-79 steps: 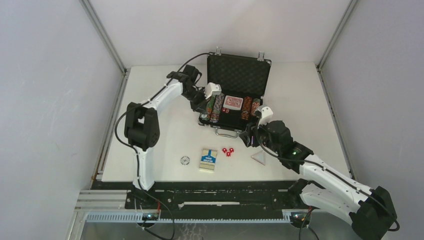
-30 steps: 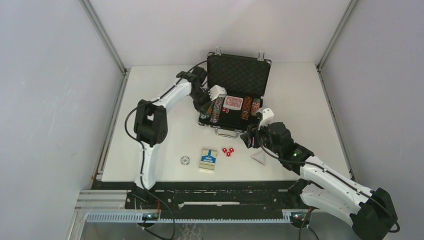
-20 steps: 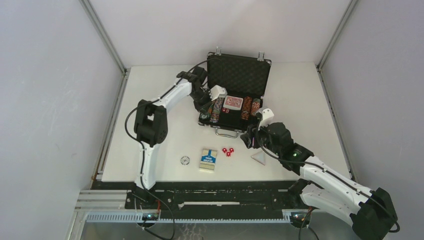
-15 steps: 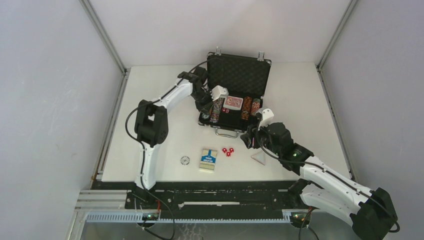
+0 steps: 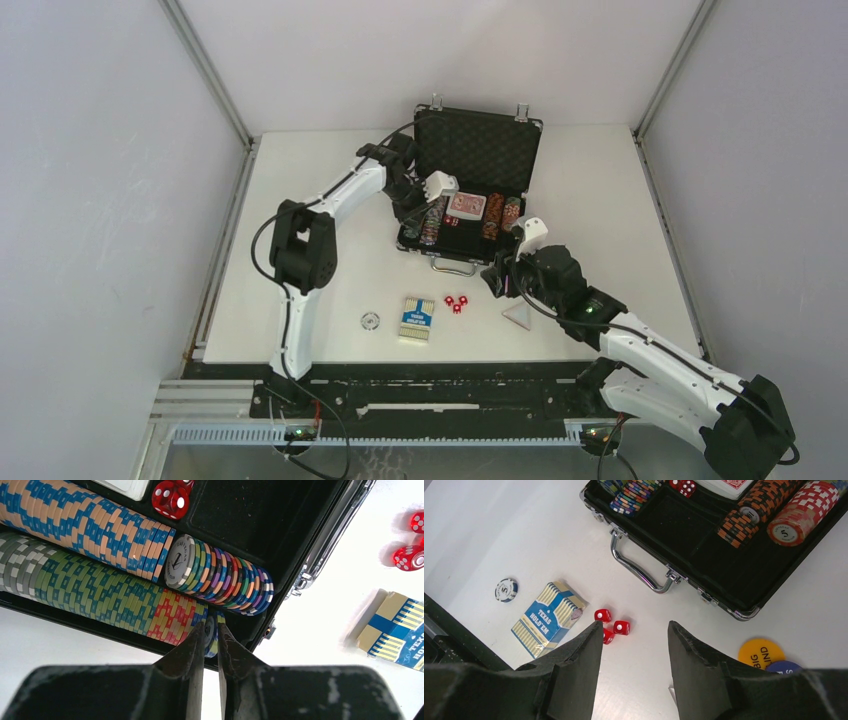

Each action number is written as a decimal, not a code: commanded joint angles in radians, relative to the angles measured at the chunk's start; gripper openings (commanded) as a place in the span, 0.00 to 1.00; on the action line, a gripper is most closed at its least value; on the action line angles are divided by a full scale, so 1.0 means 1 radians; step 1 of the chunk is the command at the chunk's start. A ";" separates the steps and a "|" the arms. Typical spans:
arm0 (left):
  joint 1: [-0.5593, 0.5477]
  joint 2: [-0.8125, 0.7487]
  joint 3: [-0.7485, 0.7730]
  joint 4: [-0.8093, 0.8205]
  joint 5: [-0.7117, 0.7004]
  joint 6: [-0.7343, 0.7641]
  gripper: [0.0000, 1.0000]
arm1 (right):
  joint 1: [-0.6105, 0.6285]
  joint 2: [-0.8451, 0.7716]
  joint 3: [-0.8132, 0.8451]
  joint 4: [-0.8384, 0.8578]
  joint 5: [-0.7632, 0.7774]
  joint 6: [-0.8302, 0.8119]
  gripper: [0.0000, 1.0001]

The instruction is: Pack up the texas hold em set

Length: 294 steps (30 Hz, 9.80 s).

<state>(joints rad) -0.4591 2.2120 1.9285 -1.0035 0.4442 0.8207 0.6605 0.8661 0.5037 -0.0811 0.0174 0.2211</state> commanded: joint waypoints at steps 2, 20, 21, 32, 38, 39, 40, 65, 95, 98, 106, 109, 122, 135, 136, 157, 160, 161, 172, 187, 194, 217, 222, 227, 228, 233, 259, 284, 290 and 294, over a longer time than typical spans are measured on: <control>-0.003 -0.022 0.041 0.027 -0.007 -0.007 0.19 | -0.009 -0.003 -0.003 0.026 0.001 -0.015 0.59; -0.001 -0.563 -0.541 0.848 -0.264 -0.576 0.34 | 0.117 0.155 0.069 0.102 -0.009 0.000 0.45; -0.001 -0.609 -0.608 0.919 -0.328 -0.636 0.44 | 0.142 0.200 0.088 0.109 0.000 -0.001 0.38; 0.017 -1.052 -1.181 1.284 -0.842 -1.062 0.96 | 0.221 0.559 0.392 0.153 -0.033 -0.027 0.14; 0.032 -1.222 -1.325 1.079 -1.151 -1.437 1.00 | 0.345 0.722 0.531 0.100 0.002 -0.090 0.51; 0.033 -1.247 -1.352 1.082 -1.146 -1.430 1.00 | 0.359 0.741 0.542 0.098 0.017 -0.091 0.62; 0.033 -1.269 -1.375 1.083 -1.143 -1.428 1.00 | 0.365 0.759 0.552 0.097 0.024 -0.089 0.68; 0.044 -1.345 -1.484 1.060 -0.991 -1.470 1.00 | 0.146 1.134 1.001 -0.155 0.010 -0.007 0.00; 0.046 -1.308 -1.471 1.056 -0.949 -1.468 1.00 | 0.093 1.230 1.026 -0.152 -0.006 0.001 0.00; 0.046 -1.307 -1.471 1.056 -0.948 -1.464 1.00 | 0.090 1.248 1.056 -0.162 -0.001 -0.008 0.00; 0.047 -1.314 -1.470 1.051 -0.949 -1.462 1.00 | 0.088 1.295 1.141 -0.211 0.036 -0.053 0.02; 0.046 -1.311 -1.469 1.053 -0.944 -1.460 1.00 | 0.077 1.295 1.145 -0.211 0.045 -0.058 0.03; 0.046 -1.290 -1.464 1.057 -0.924 -1.462 1.00 | 0.035 1.290 1.186 -0.224 0.061 -0.087 0.05; 0.047 -1.279 -1.459 1.056 -0.909 -1.459 1.00 | 0.025 1.263 1.179 -0.211 0.022 -0.097 0.12; 0.047 -1.277 -1.458 1.056 -0.904 -1.460 1.00 | 0.027 1.249 1.166 -0.205 0.018 -0.096 0.12; 0.046 -1.343 -1.481 1.037 -0.898 -1.502 1.00 | 0.247 0.967 0.905 -0.136 0.158 -0.106 0.36; 0.046 -1.363 -1.484 1.003 -0.939 -1.542 1.00 | 0.303 0.956 0.849 -0.137 0.159 -0.088 0.59; 0.046 -1.375 -1.487 0.990 -0.951 -1.553 1.00 | 0.326 0.957 0.836 -0.136 0.155 -0.081 0.64; 0.126 -1.464 -1.566 0.872 -0.917 -1.698 1.00 | 0.538 0.985 0.733 -0.030 0.215 -0.040 0.89; 0.212 -1.431 -1.616 0.943 -0.724 -1.712 1.00 | 0.591 1.106 0.765 0.012 0.159 -0.024 0.93; 0.228 -1.416 -1.632 0.967 -0.692 -1.712 1.00 | 0.622 1.158 0.809 -0.030 0.229 -0.026 0.90; 0.232 -1.398 -1.640 0.979 -0.683 -1.700 1.00 | 0.617 1.224 0.837 -0.068 0.292 0.029 0.47; 0.232 -1.393 -1.642 0.990 -0.670 -1.698 1.00 | 0.616 1.181 0.812 -0.055 0.319 0.028 0.39; 0.232 -1.388 -1.626 1.004 -0.609 -1.658 1.00 | 0.605 1.102 0.781 -0.055 0.347 0.016 0.37; 0.232 -1.389 -1.623 1.006 -0.601 -1.654 1.00 | 0.600 1.077 0.769 -0.049 0.347 0.014 0.37; 0.231 -1.384 -1.636 1.074 -0.510 -1.640 0.92 | 0.559 0.946 0.668 0.003 0.364 -0.026 0.36; 0.134 -0.972 -1.640 1.808 0.221 -1.736 0.60 | 0.430 0.664 0.458 0.159 0.269 -0.186 0.38; 0.077 -0.893 -1.589 1.792 0.281 -1.719 0.41 | 0.409 0.652 0.498 0.170 0.269 -0.205 0.38; 0.071 -0.885 -1.584 1.791 0.290 -1.715 0.34 | 0.409 0.644 0.498 0.179 0.264 -0.202 0.38; 0.070 -0.881 -1.581 1.791 0.295 -1.713 0.26 | 0.409 0.637 0.497 0.180 0.269 -0.201 0.39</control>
<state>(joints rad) -0.3664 1.3262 0.3012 0.7734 0.6666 -0.9146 1.0737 1.5570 0.9512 0.0036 0.2787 0.0231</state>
